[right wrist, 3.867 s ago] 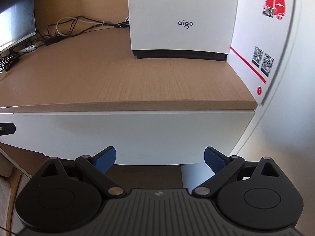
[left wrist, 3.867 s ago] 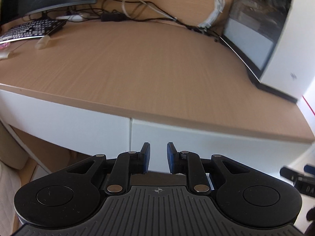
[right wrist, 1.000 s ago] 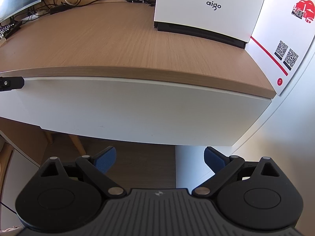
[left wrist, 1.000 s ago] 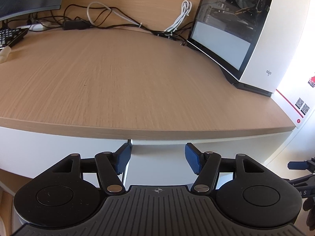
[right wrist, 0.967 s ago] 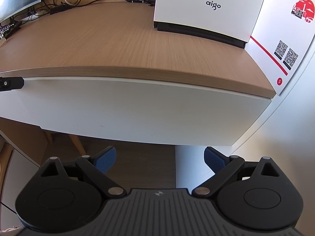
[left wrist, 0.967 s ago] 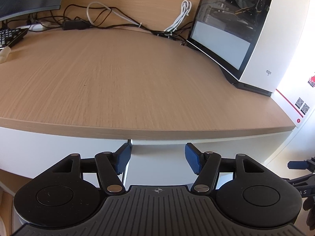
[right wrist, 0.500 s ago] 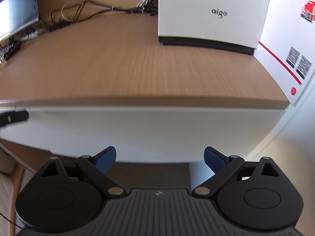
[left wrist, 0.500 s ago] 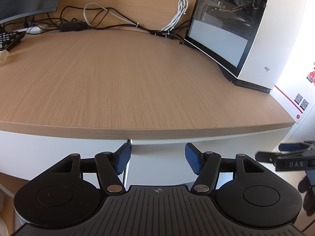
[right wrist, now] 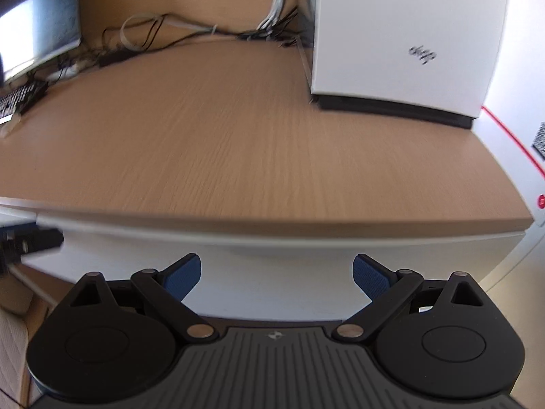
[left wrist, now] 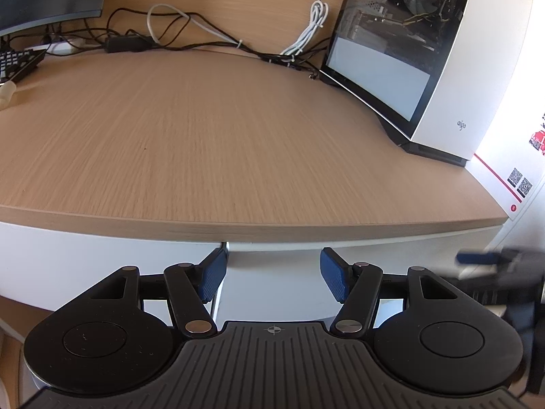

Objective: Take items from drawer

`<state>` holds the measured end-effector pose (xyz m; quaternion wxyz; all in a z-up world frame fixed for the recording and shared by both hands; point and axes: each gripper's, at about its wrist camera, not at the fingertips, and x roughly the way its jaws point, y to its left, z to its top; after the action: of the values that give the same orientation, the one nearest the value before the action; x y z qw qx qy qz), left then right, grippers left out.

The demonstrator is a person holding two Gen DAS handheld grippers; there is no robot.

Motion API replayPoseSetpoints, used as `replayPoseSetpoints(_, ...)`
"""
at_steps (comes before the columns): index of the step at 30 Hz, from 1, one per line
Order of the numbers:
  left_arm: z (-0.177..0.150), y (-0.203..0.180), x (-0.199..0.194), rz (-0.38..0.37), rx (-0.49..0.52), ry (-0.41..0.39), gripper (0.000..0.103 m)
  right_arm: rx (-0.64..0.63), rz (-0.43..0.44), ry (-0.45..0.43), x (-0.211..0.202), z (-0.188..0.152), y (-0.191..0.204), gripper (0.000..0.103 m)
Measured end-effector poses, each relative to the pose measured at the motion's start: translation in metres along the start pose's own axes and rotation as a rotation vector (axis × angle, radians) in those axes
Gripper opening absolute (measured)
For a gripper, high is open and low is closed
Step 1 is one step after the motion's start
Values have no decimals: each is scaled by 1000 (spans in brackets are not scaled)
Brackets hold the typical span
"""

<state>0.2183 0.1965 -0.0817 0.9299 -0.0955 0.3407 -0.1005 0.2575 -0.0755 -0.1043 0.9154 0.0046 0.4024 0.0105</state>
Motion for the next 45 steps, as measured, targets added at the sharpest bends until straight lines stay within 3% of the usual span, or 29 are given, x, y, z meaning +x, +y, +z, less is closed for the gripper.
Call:
replayPoseSetpoints(6,2,0,0,0,10,13,65,55,127,85,15,-38,-7,93)
replayPoseSetpoints(10,3,2,-2,16,-40,2,61,46,136,26,5,-31,-5,91)
replayPoseSetpoints(14,1,12,-5,93,-145,-12,59,10,119,-39,-4,-11,-2,91)
replayPoseSetpoints(17,0,23,-3,60,-211,4,58,18,108,-44,-4,-4,-4,91)
replayPoseSetpoints(20,-1,19,-5,45,-164,-23,55,11,95,-32,-2,-3,-4,91)
replayPoseSetpoints(24,-3,16,-5,7,-180,-44,55,12,75,-16,-3,-9,-5,91)
replayPoseSetpoints(27,-3,10,-4,20,-169,-51,56,13,67,-5,-1,-13,-7,91)
replayPoseSetpoints(33,0,16,-3,21,-281,-44,57,7,65,13,1,-17,-6,91)
replayPoseSetpoints(45,-3,-1,-4,48,-71,-48,57,-6,55,25,-2,-23,-9,91)
